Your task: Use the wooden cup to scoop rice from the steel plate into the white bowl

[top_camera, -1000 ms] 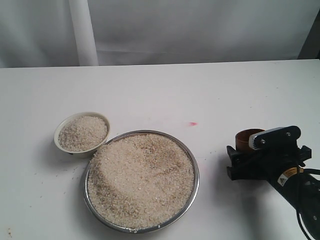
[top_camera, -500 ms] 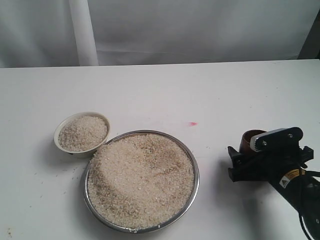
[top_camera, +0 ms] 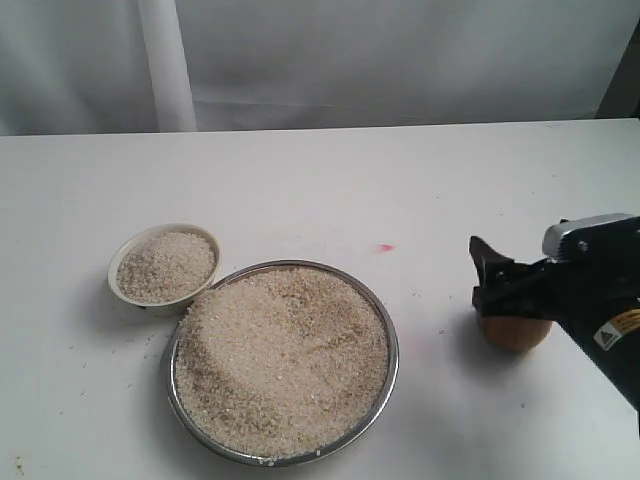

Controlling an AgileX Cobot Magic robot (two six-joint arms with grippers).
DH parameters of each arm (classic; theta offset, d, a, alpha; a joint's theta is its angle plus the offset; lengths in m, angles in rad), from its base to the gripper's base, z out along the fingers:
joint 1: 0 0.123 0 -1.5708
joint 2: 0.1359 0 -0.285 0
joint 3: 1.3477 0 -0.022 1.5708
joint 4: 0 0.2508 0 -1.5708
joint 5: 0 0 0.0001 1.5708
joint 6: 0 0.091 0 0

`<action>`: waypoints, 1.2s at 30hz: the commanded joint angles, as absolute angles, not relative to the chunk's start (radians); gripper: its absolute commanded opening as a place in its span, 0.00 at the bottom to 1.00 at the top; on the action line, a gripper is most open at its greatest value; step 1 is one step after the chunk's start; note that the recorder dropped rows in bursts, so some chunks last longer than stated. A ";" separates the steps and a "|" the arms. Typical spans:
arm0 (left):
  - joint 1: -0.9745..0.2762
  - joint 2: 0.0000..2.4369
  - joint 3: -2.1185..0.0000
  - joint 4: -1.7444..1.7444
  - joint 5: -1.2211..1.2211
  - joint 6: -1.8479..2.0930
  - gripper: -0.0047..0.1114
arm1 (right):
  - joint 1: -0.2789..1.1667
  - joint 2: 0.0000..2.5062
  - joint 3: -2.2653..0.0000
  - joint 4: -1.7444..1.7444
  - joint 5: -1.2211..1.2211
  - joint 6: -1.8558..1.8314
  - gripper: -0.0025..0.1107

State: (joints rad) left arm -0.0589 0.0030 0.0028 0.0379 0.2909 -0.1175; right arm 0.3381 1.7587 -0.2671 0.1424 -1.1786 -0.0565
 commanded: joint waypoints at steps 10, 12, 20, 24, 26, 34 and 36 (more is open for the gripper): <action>-0.063 0.000 0.000 0.033 0.285 -0.124 0.04 | 0.339 1.164 -0.265 0.122 -0.873 -0.049 0.44; -0.063 0.000 0.000 0.033 0.285 -0.119 0.04 | 0.339 1.066 -0.265 0.116 -0.822 -0.063 0.35; -0.063 0.000 0.000 0.033 0.285 -0.119 0.04 | 0.339 0.737 -0.265 0.065 -0.515 -0.064 0.02; -0.063 0.000 0.000 0.033 0.285 -0.123 0.04 | 0.339 0.601 -0.265 0.059 -0.407 -0.044 0.02; -0.063 0.000 0.000 0.033 0.285 -0.123 0.04 | 0.339 0.554 -0.265 0.059 -0.389 -0.018 0.02; -0.063 0.000 0.000 0.033 0.285 -0.123 0.04 | 0.339 0.461 -0.265 0.208 -0.395 0.000 0.02; -0.063 0.000 0.000 0.033 0.285 -0.123 0.04 | 0.339 0.461 -0.265 0.264 -0.395 0.000 0.02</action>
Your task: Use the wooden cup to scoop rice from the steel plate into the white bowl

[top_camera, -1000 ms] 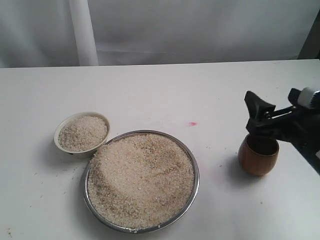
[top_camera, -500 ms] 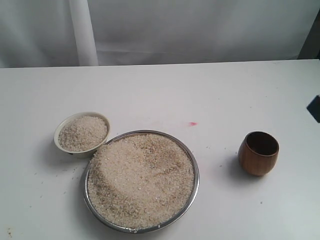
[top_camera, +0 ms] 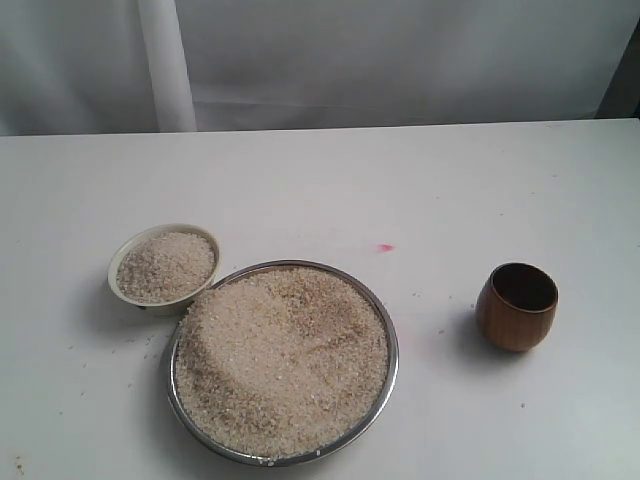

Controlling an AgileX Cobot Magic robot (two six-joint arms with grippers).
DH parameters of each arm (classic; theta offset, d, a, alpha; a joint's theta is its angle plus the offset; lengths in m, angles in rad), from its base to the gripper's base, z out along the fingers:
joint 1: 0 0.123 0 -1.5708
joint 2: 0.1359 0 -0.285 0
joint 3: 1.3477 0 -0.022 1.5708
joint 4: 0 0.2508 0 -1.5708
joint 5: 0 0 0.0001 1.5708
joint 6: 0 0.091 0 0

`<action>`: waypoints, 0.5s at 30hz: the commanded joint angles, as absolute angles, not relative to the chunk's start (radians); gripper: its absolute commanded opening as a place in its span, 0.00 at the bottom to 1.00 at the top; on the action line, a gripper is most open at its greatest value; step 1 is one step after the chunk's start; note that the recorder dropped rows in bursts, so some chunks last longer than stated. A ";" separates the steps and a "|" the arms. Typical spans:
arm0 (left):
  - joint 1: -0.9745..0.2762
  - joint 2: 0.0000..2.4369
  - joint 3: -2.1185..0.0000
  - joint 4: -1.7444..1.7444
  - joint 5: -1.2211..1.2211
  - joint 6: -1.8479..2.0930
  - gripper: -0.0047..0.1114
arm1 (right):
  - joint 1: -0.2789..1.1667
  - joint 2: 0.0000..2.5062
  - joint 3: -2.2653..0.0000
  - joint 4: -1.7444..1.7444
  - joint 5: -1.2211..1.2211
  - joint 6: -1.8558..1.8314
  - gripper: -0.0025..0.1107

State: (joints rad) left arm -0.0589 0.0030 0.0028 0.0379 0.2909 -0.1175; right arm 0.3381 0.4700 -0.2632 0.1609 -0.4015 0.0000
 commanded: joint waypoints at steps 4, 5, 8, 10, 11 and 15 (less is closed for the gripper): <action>-0.063 0.000 0.000 0.033 0.285 -0.123 0.04 | 0.339 0.461 -0.265 0.282 -0.395 0.000 0.02; -0.063 0.000 0.000 0.033 0.285 -0.123 0.04 | 0.339 0.461 -0.265 0.282 -0.392 0.000 0.02; -0.063 0.000 0.000 0.033 0.285 -0.123 0.04 | 0.339 0.461 -0.265 0.282 -0.392 0.000 0.02; -0.063 0.000 0.000 0.033 0.285 -0.123 0.04 | 0.339 0.461 -0.265 0.282 -0.392 0.000 0.02; -0.063 0.000 0.000 0.033 0.285 -0.123 0.04 | 0.339 0.461 -0.265 0.282 -0.392 0.000 0.02; -0.063 0.000 0.000 0.033 0.285 -0.123 0.04 | 0.339 0.461 -0.265 0.280 -0.324 0.000 0.02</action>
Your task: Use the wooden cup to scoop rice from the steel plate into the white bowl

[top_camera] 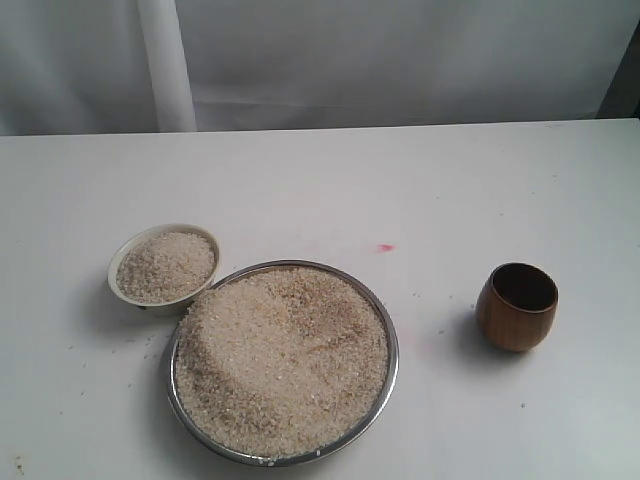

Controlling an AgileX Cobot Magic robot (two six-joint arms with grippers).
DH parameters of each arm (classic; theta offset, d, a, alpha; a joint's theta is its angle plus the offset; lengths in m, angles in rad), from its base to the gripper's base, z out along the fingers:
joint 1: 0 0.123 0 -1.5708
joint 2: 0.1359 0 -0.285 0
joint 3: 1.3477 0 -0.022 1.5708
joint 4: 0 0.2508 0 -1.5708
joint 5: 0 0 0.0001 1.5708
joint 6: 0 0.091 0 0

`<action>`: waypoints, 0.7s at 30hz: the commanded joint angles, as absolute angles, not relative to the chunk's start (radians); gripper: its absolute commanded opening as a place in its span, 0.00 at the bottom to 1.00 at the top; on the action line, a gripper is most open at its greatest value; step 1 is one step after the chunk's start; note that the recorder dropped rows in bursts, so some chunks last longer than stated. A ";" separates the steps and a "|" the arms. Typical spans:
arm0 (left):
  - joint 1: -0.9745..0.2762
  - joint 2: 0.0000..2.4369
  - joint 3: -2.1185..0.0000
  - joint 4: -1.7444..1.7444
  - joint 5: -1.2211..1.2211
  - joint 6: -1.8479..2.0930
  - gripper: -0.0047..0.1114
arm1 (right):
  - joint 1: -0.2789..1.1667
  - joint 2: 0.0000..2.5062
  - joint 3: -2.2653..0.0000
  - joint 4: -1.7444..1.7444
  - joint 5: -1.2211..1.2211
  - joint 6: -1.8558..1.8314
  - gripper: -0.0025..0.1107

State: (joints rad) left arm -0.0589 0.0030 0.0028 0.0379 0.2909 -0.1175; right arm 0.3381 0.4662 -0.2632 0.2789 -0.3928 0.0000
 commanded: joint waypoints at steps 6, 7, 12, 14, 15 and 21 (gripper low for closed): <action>-0.063 0.000 0.000 0.033 0.285 -0.123 0.04 | 0.337 0.373 -0.265 0.200 -0.042 -0.077 0.02; -0.063 0.000 0.000 0.033 0.285 -0.123 0.04 | 0.337 0.355 -0.265 0.179 -0.006 -0.077 0.02; -0.063 0.000 0.000 0.033 0.285 -0.123 0.04 | 0.302 0.245 -0.262 0.055 0.141 -0.077 0.02; -0.063 0.000 0.000 0.033 0.285 -0.123 0.04 | 0.279 0.192 -0.246 0.000 0.133 -0.075 0.02; -0.063 0.000 0.000 0.033 0.285 -0.123 0.04 | 0.276 0.164 -0.233 -0.018 0.129 -0.072 0.02; -0.063 0.000 0.000 0.033 0.285 -0.123 0.04 | 0.277 0.000 -0.121 -0.061 0.115 -0.013 0.02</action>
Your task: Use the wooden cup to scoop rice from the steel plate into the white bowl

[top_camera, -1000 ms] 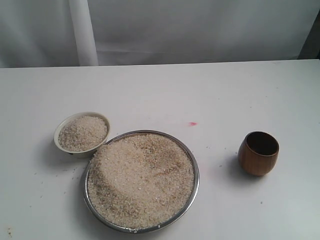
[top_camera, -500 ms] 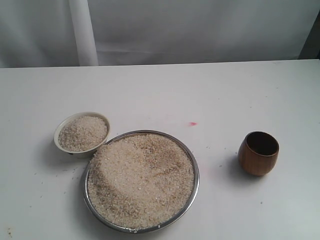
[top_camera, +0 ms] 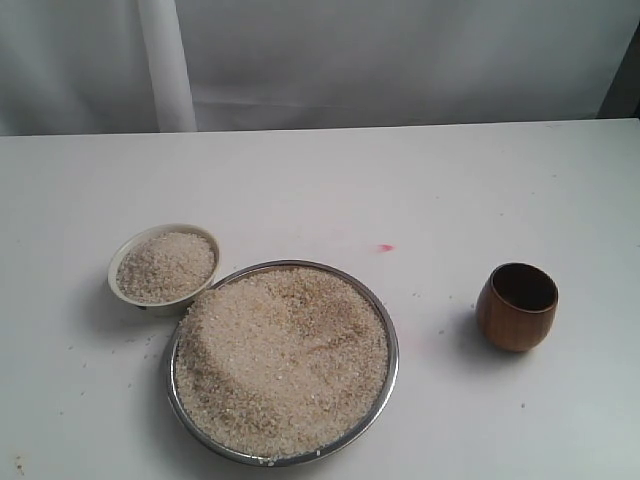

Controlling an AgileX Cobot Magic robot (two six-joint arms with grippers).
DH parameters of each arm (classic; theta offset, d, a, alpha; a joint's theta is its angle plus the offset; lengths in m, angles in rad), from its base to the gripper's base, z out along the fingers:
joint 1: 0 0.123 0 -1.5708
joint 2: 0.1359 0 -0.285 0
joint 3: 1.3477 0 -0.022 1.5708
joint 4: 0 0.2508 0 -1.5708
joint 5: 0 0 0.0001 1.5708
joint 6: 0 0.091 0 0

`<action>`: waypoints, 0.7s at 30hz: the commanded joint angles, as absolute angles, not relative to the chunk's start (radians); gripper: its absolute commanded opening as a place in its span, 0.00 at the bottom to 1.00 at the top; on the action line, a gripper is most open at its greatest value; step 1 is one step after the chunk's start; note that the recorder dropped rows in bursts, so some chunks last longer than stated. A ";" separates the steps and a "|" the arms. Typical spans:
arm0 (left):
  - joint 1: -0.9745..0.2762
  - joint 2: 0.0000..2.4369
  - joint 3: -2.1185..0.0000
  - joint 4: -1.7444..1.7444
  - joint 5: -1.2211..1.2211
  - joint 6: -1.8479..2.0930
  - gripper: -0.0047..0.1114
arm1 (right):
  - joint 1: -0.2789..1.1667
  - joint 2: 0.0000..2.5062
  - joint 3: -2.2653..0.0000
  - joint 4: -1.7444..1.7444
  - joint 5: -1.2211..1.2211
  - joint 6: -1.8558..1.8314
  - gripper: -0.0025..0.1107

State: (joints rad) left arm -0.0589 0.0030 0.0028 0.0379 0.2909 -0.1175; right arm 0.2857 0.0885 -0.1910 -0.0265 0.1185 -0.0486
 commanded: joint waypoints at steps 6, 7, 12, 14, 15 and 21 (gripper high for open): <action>-0.063 0.000 0.000 0.033 0.285 -0.124 0.04 | 0.277 0.000 -0.028 -0.061 0.105 0.036 0.02; -0.063 0.000 0.000 0.033 0.285 -0.124 0.04 | 0.277 0.000 -0.013 -0.061 0.105 0.036 0.02; -0.063 0.000 0.000 0.033 0.285 -0.124 0.04 | 0.277 0.000 0.000 -0.061 0.143 0.036 0.02; -0.063 0.000 0.000 0.033 0.285 -0.121 0.04 | 0.277 0.000 0.000 -0.066 0.148 0.036 0.02; -0.063 0.000 0.000 0.033 0.285 -0.121 0.04 | 0.277 0.000 0.000 -0.068 0.148 0.036 0.02; -0.063 0.000 0.000 0.033 0.285 -0.121 0.04 | 0.279 0.000 0.000 -0.068 0.149 0.036 0.02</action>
